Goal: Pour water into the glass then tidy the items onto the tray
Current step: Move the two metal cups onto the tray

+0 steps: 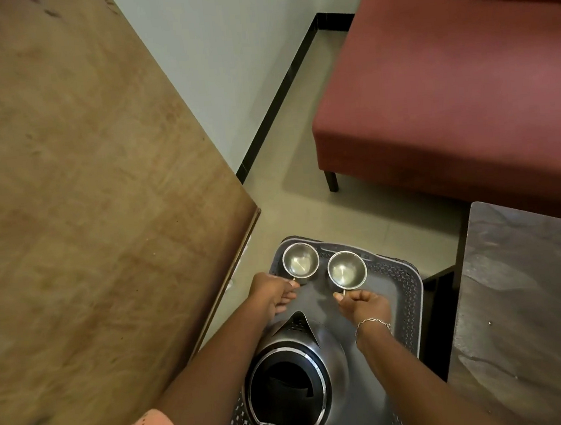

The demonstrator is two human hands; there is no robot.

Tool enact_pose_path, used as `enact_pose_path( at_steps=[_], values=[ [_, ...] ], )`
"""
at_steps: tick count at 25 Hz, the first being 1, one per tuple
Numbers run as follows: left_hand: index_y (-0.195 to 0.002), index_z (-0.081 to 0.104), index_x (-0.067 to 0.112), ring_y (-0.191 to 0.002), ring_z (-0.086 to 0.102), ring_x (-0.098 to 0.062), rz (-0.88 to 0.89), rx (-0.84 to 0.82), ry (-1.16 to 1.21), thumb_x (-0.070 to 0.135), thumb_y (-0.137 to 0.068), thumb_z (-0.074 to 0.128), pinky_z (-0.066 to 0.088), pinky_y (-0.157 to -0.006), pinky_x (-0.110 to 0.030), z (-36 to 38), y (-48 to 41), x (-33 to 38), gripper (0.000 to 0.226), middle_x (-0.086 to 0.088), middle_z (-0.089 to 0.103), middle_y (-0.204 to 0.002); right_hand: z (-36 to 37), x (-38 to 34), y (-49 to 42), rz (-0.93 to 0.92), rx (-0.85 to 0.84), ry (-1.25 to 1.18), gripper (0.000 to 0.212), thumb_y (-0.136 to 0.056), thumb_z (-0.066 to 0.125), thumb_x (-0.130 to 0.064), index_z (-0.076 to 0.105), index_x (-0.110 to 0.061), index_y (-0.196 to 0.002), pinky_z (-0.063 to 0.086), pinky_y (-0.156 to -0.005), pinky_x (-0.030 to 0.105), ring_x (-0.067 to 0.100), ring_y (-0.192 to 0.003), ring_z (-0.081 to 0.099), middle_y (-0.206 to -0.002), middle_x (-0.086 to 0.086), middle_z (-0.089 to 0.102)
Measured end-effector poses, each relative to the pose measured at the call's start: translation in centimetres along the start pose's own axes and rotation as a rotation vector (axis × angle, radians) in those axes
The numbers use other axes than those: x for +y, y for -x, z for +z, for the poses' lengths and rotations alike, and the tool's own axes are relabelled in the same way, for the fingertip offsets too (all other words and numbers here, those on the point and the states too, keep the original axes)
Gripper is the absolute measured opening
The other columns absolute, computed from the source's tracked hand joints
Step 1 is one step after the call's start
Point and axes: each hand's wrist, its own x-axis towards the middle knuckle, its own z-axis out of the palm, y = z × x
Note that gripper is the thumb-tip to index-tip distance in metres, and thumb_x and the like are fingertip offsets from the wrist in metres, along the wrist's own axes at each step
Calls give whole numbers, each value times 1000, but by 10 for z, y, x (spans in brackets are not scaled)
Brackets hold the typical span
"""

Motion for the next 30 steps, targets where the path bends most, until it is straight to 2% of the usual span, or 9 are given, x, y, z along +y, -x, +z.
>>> enact_pose_path(
  at_steps=[6, 8, 10, 13, 15, 19, 21, 25, 30],
  values=[
    [-75, 60, 9, -64, 55, -11, 13, -12, -55, 11, -89, 59, 43, -78, -30, 3, -13, -7, 14, -5, 60, -69, 2, 12, -10, -19, 12, 72, 26, -66, 76, 4, 58, -10, -54, 44, -61, 26, 15, -59, 47, -59, 3, 57],
    [-88, 62, 6, -66, 56, -13, 29, -8, -71, 12, -89, 60, 43, -81, -32, 4, -14, -7, 6, -6, 61, -70, 4, 14, -10, -30, 7, 86, 25, -66, 77, 3, 59, -11, -55, 43, -58, 24, 14, -59, 47, -60, 2, 58],
    [-105, 62, 3, -74, 59, -17, 39, -17, -90, 12, -89, 59, 47, -82, -36, 2, -14, -8, 19, -10, 63, -79, 7, 15, -9, -16, -7, 66, 24, -67, 76, 3, 58, -10, -56, 44, -56, 21, 14, -57, 48, -60, 2, 59],
    [-115, 60, 6, -78, 55, -17, 33, -81, -201, 4, -92, 51, 52, -62, -29, -9, -4, -5, 26, -10, 61, -91, 4, 11, -6, 21, -40, 21, 25, -70, 72, 5, 56, -9, -58, 46, -56, 20, 14, -58, 49, -62, 4, 57],
    [-116, 62, 8, -82, 54, -18, 59, -80, -232, -1, -91, 46, 45, -54, -22, -23, 9, -6, 30, -10, 61, -94, -2, 6, -1, 45, -77, 8, 24, -74, 69, 5, 55, -9, -60, 47, -50, 13, 11, -59, 51, -63, 4, 56],
    [-113, 62, 1, -101, 59, -27, 372, 232, -34, 2, -89, 53, 45, -77, -27, -40, 54, -16, 26, -18, 65, -112, -28, -11, 15, 76, -99, 17, 20, -84, 63, -5, 53, -9, -66, 48, -53, 15, 11, -58, 47, -64, 5, 51],
    [-111, 62, -3, -97, 63, -27, 581, 347, 135, 3, -90, 53, 46, -83, -26, -36, 90, -24, 24, -22, 68, -105, -51, -22, 29, 33, -128, -11, 21, -86, 61, -10, 52, -9, -68, 47, -55, 17, 11, -57, 45, -63, 5, 48],
    [-99, 66, 11, -74, 67, -3, 878, 316, 263, 9, -94, 48, 54, -69, -14, -5, 167, -46, 18, 8, 72, -73, -124, -35, 63, -140, -163, 27, 17, -86, 60, -9, 55, -12, -70, 46, -50, 13, 10, -57, 47, -64, 2, 51],
    [-103, 64, 16, -76, 66, -5, 1077, 316, 102, 7, -93, 51, 54, -69, -22, 65, 241, -88, 19, 2, 69, -81, -244, -27, 94, -258, -31, 197, 6, -84, 63, -12, 62, -6, -87, 49, -74, 32, 17, -67, 53, -69, 2, 58]
  ],
)
